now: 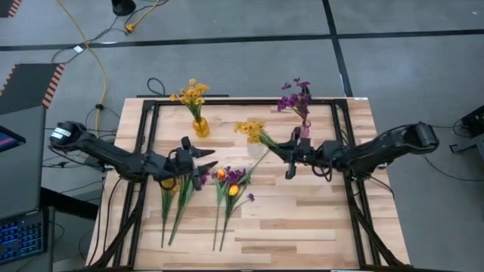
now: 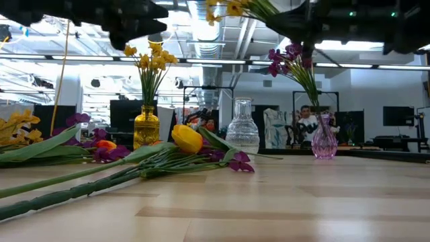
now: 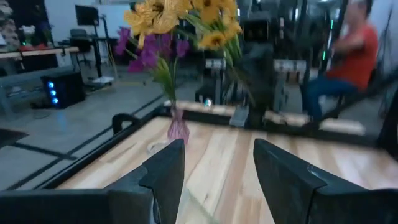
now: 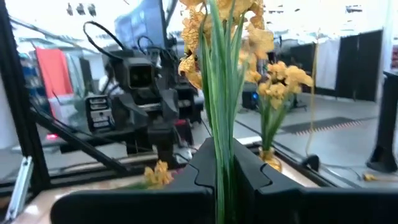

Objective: Sort flowers into vase by color
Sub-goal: Put the yellow flowers into the yellow vase

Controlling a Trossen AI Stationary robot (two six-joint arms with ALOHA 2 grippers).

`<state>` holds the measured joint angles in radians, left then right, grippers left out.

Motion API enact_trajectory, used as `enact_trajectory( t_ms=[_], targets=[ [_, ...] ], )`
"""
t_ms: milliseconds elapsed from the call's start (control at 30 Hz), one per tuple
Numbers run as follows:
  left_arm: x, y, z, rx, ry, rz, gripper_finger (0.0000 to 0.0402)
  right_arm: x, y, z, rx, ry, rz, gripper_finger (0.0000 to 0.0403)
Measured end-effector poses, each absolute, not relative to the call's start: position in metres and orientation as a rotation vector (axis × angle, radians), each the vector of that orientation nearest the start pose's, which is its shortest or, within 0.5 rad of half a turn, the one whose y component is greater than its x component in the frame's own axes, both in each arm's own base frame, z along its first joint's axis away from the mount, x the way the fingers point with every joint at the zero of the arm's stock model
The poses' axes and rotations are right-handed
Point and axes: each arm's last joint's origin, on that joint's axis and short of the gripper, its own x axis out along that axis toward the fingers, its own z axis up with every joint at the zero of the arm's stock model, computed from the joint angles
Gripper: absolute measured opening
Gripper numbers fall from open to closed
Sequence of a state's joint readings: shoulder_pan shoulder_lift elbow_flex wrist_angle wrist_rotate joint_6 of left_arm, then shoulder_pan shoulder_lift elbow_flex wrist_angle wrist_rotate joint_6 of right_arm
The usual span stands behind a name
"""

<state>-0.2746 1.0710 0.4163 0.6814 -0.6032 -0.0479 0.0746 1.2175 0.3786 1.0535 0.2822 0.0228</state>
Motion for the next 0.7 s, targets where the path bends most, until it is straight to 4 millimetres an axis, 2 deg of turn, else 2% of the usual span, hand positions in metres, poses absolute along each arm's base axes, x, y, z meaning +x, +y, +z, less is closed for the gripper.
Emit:
enact_trajectory(
  t_ms=[200,433,700],
  targets=[
    [0.236,-0.045,0.226,-0.047,-0.137,0.262,0.0179,0.255,0.014,0.218,-0.014,-0.24,-0.135,0.0046],
    [0.266,-0.044,0.222,-0.022,-0.26,0.295,0.0179,0.279,0.015,0.214,-0.069,-0.293,-0.146,0.0048],
    [0.303,-0.041,0.217,-0.006,-0.267,0.325,0.0179,0.305,0.019,0.21,-0.081,-0.296,-0.093,0.0048]
  ],
)
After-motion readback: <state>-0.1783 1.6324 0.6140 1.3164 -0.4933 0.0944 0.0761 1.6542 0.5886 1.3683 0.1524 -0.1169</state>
